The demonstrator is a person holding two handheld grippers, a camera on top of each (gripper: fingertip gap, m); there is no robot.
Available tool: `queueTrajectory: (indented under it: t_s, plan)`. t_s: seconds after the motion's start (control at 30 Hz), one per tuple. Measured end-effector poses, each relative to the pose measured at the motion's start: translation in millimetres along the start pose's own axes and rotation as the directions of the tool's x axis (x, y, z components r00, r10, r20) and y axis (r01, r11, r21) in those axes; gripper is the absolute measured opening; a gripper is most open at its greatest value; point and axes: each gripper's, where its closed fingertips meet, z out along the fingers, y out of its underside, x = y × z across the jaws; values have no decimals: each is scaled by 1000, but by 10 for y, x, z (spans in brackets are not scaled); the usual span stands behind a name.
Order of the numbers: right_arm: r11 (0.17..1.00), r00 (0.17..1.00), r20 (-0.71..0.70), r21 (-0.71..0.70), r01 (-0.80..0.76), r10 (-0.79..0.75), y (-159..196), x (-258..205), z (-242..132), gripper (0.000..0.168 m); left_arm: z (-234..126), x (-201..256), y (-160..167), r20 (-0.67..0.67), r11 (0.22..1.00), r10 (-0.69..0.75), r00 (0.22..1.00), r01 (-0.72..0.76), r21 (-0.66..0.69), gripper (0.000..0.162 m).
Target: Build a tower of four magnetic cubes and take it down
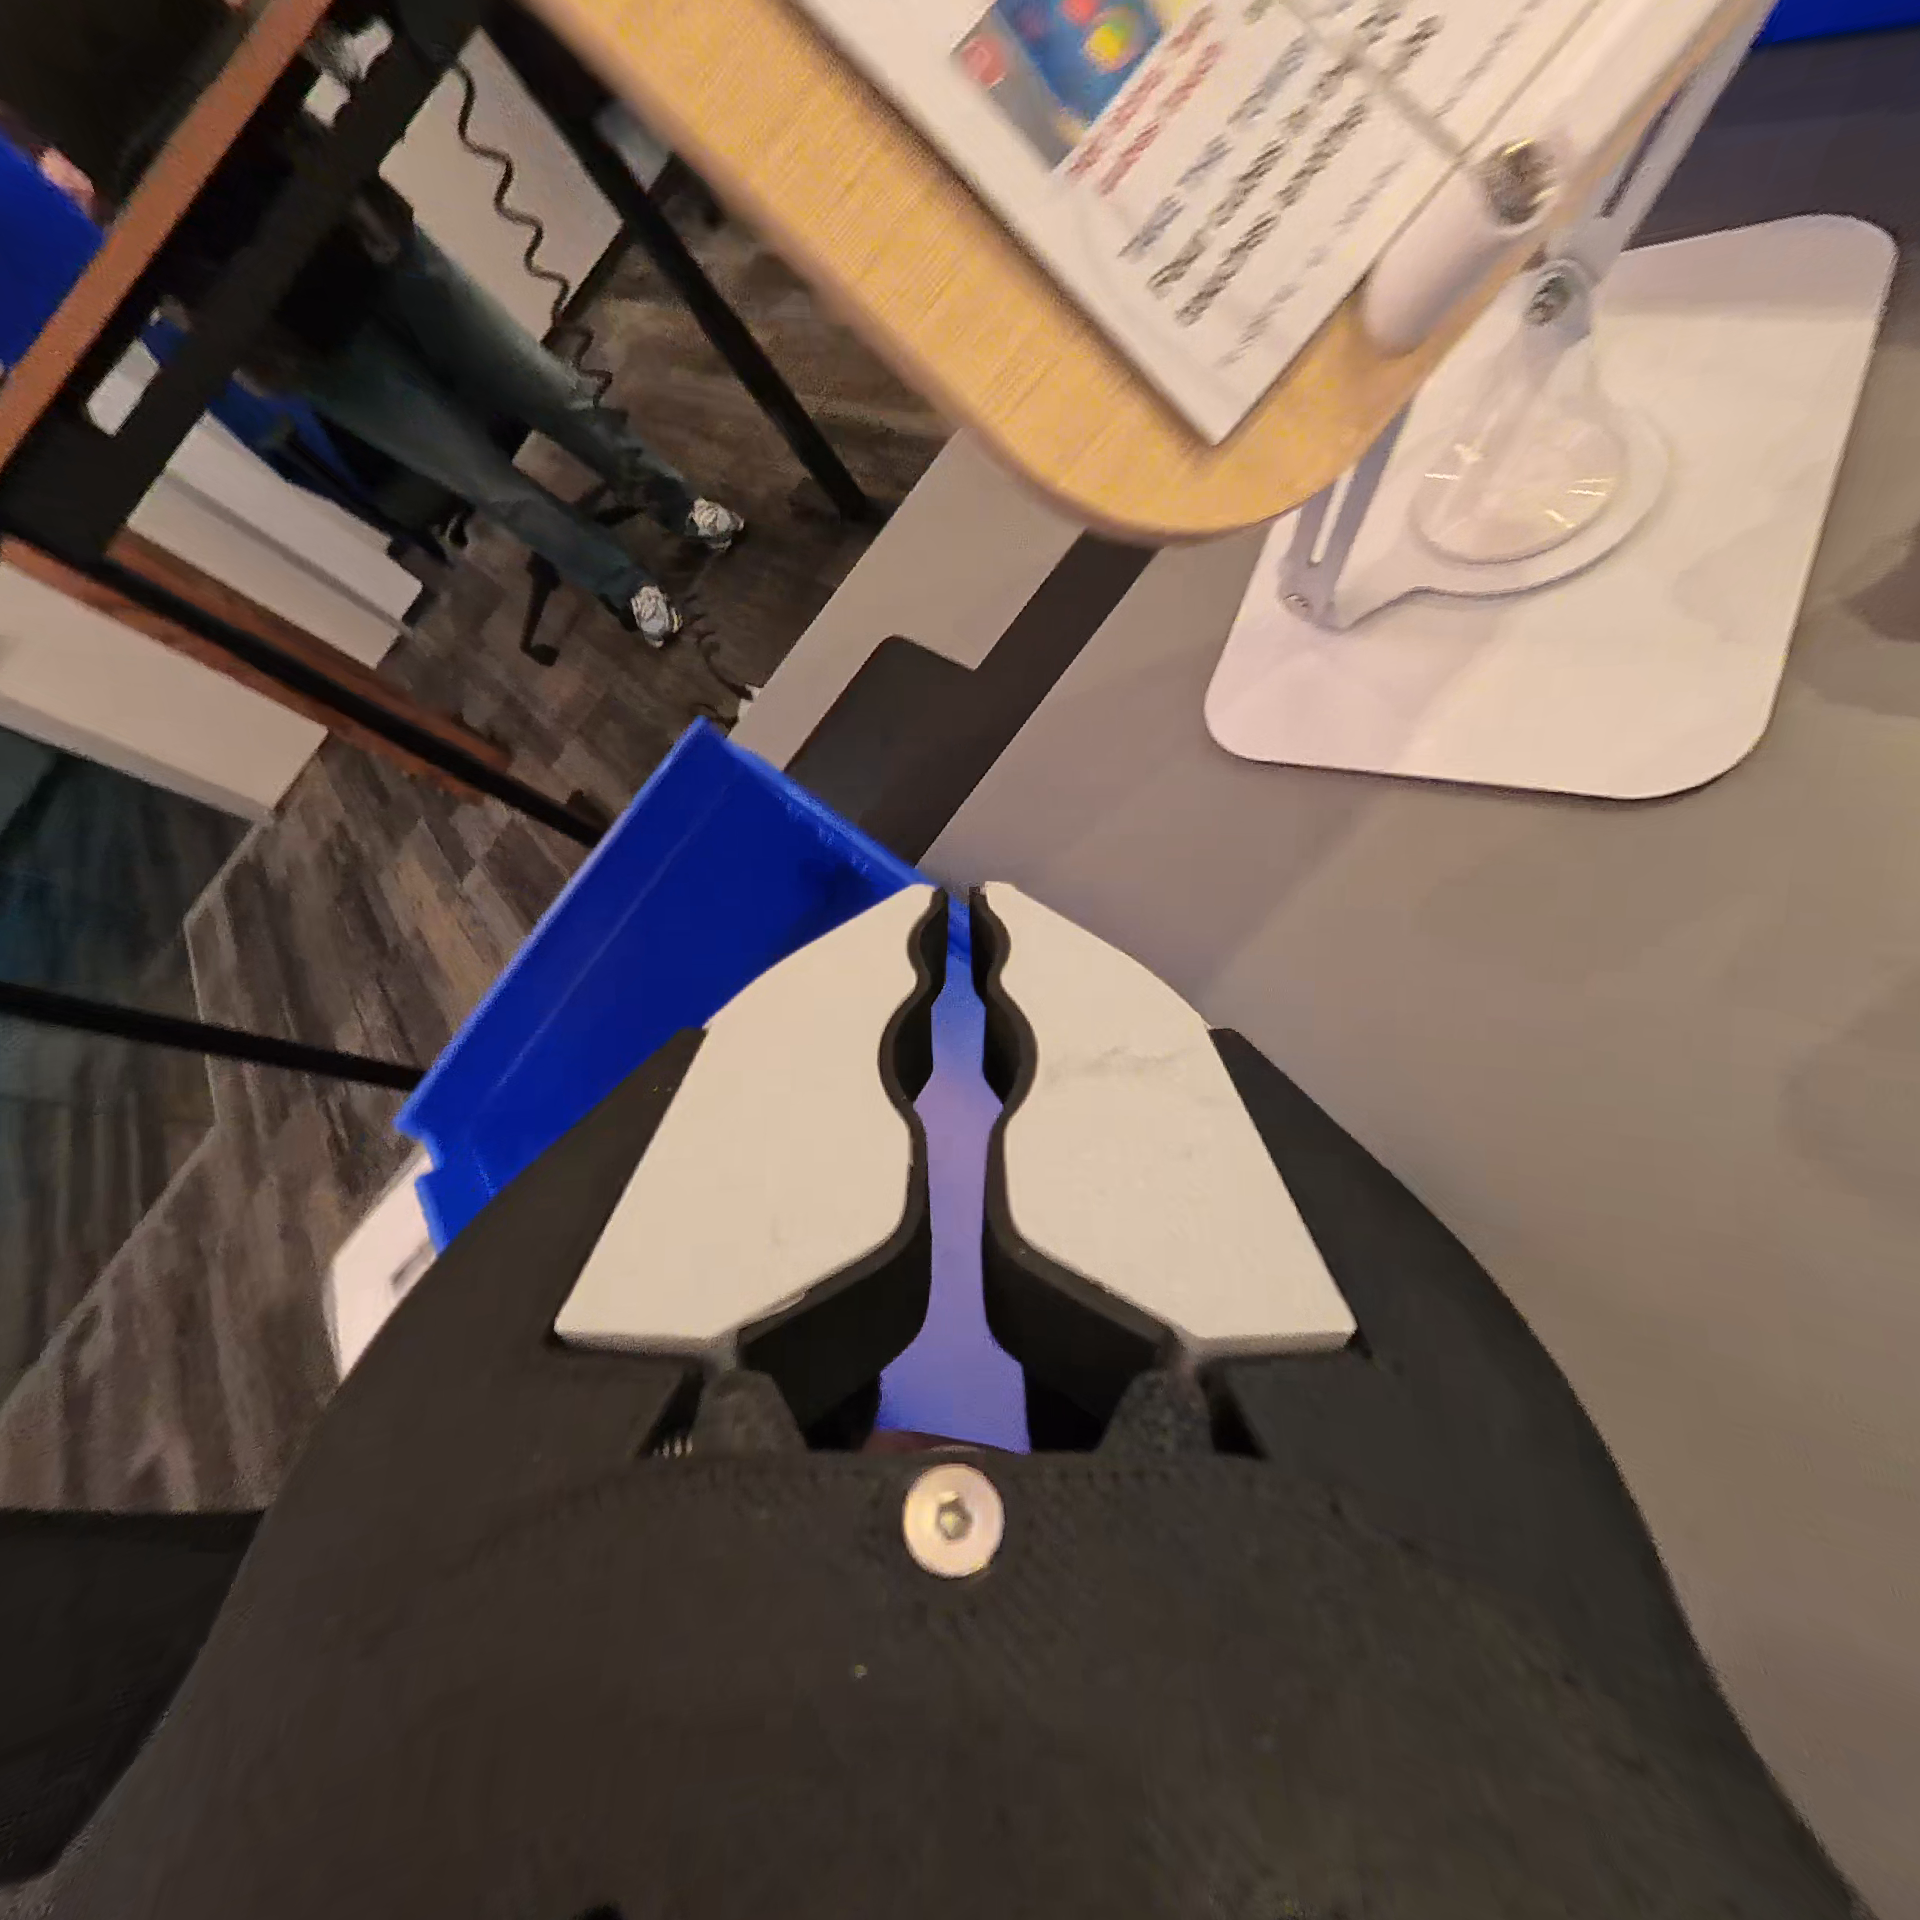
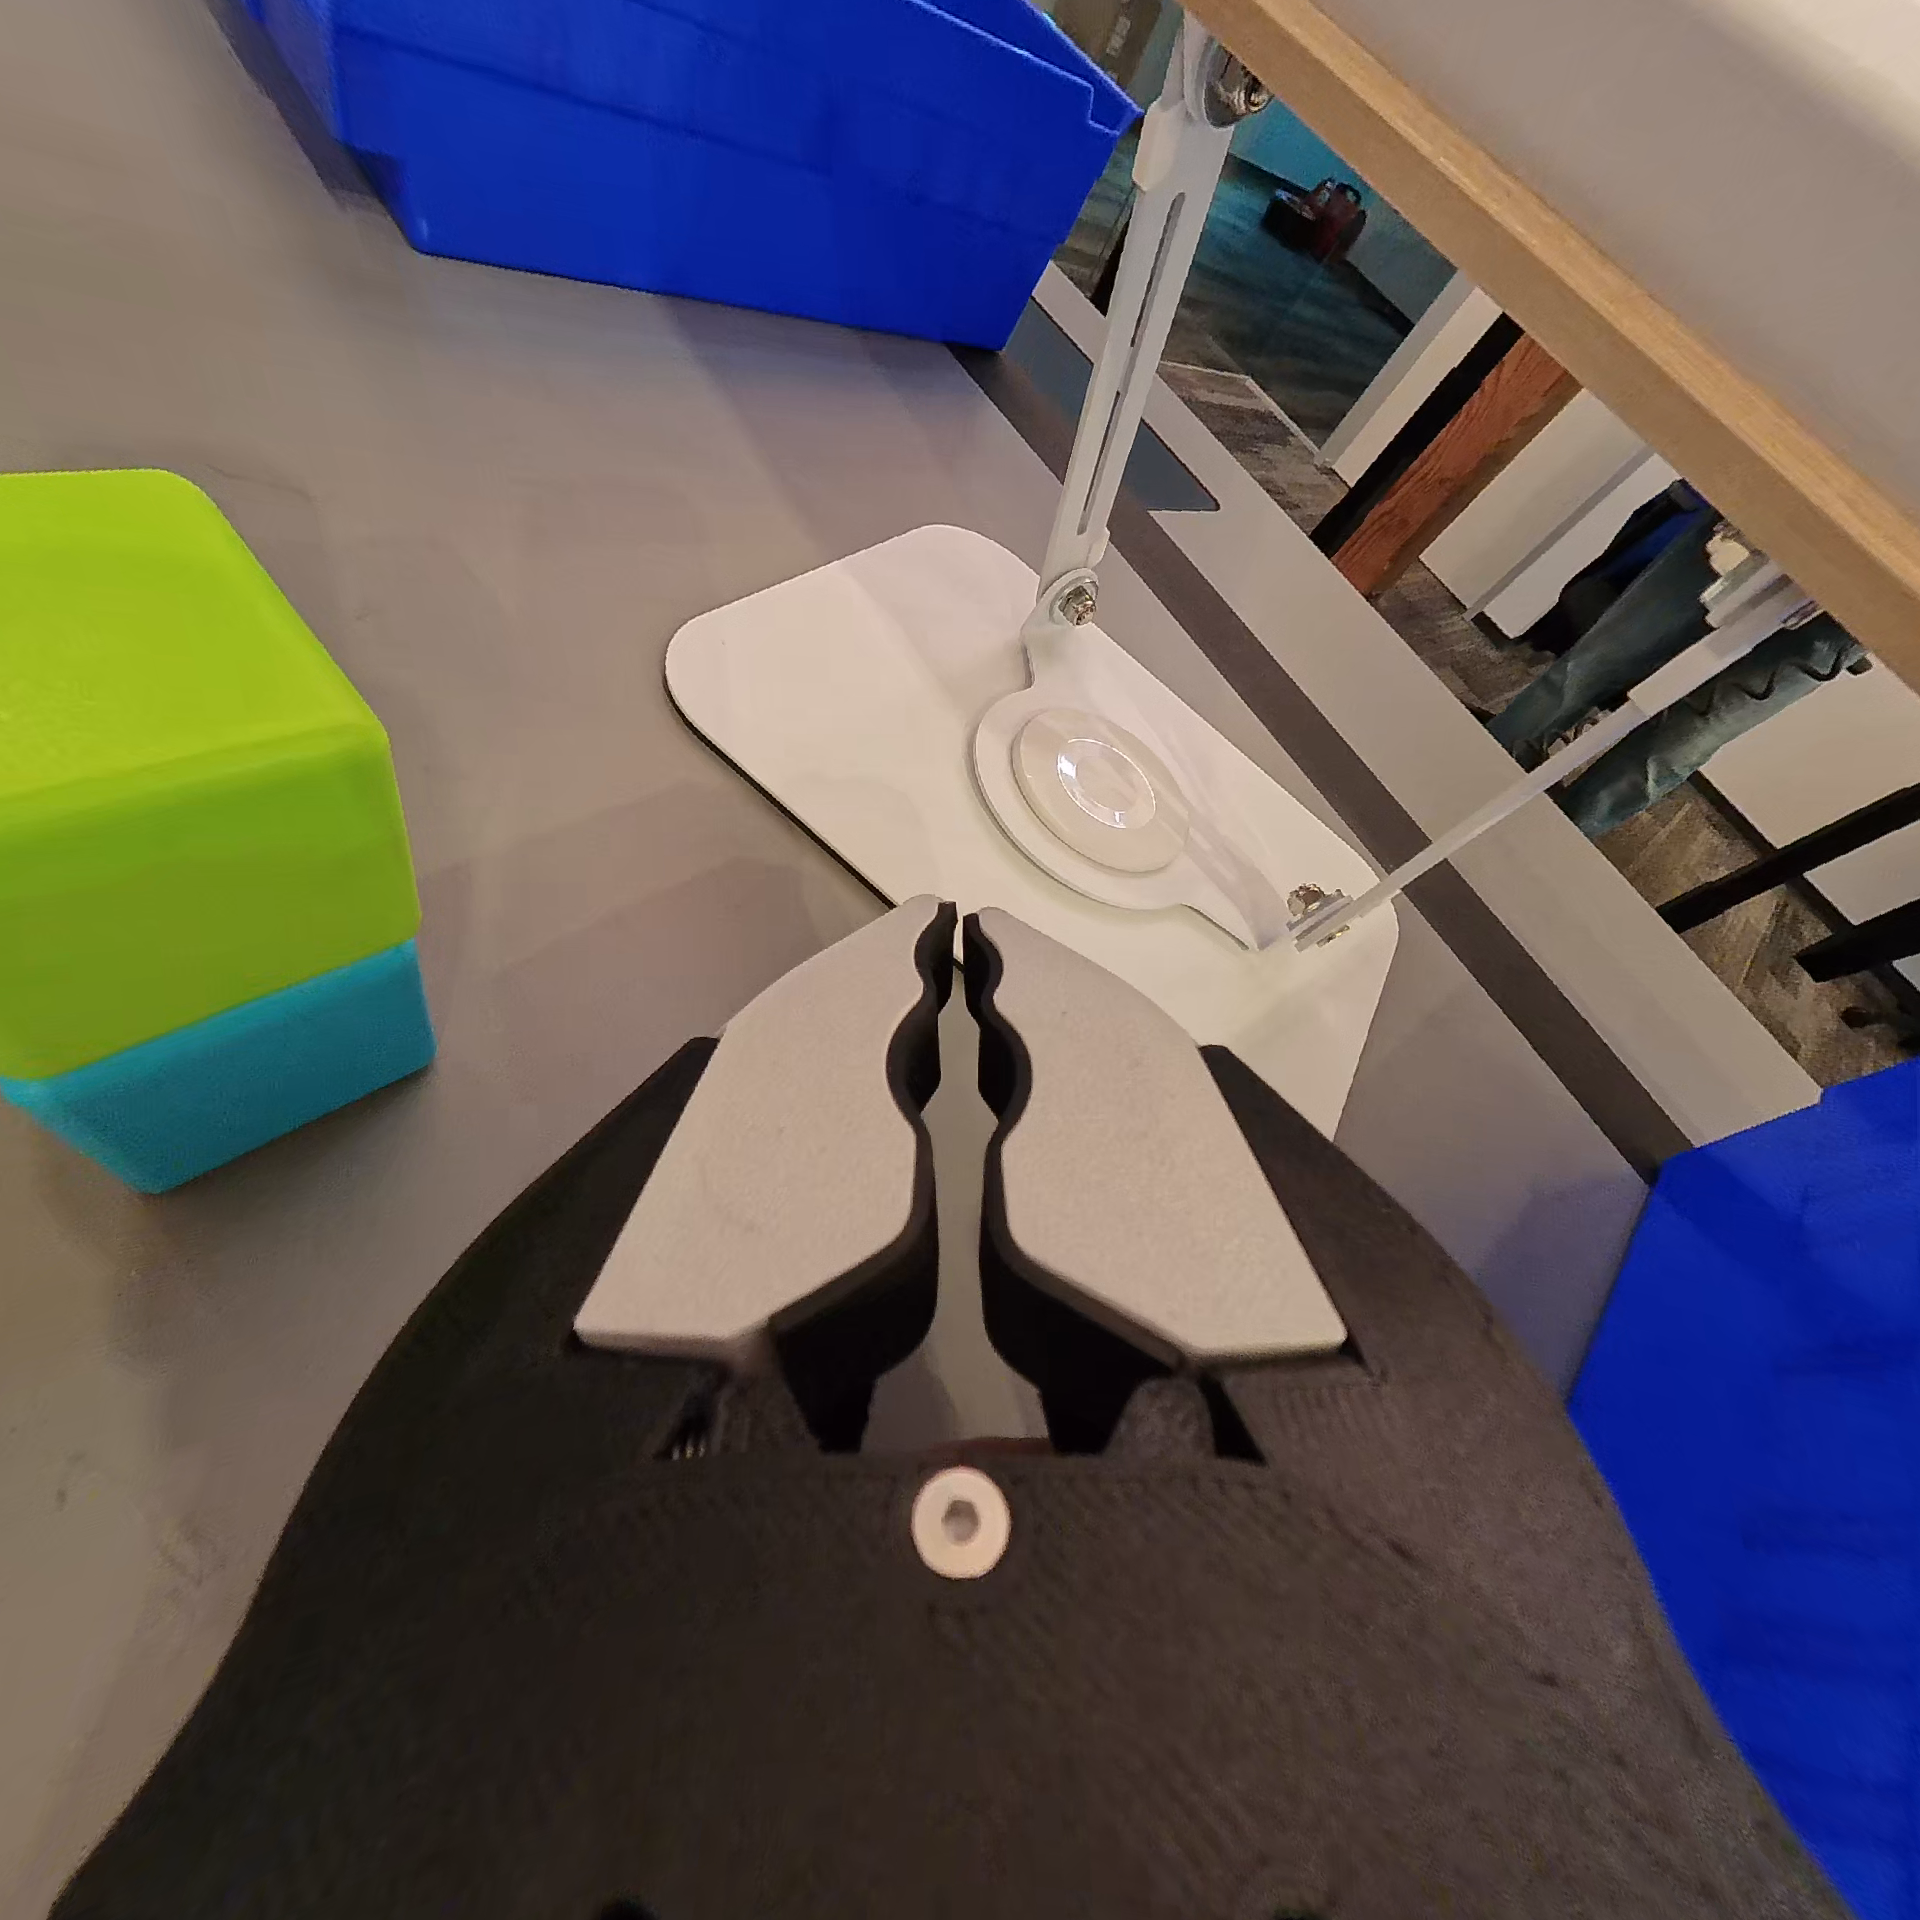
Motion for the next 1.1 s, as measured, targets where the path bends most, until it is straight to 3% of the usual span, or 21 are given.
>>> queueTrajectory:
  t_s: [0.33,0.6,1.1]
  plan:
    - [1000,1000,2,-4,4,-4,4,-7,5,1,172,-224,716,-15,960,-204,979,197,-201,32]
    - [1000,1000,2,-3,4,-4,3,-6,6,1,302,-475,875,92,960,-99,991,120,-252,42]
    - [1000,1000,9,-7,4,-4,7,-14,11,2,601,-886,1136,-43,922,83,996,-93,-376,46]
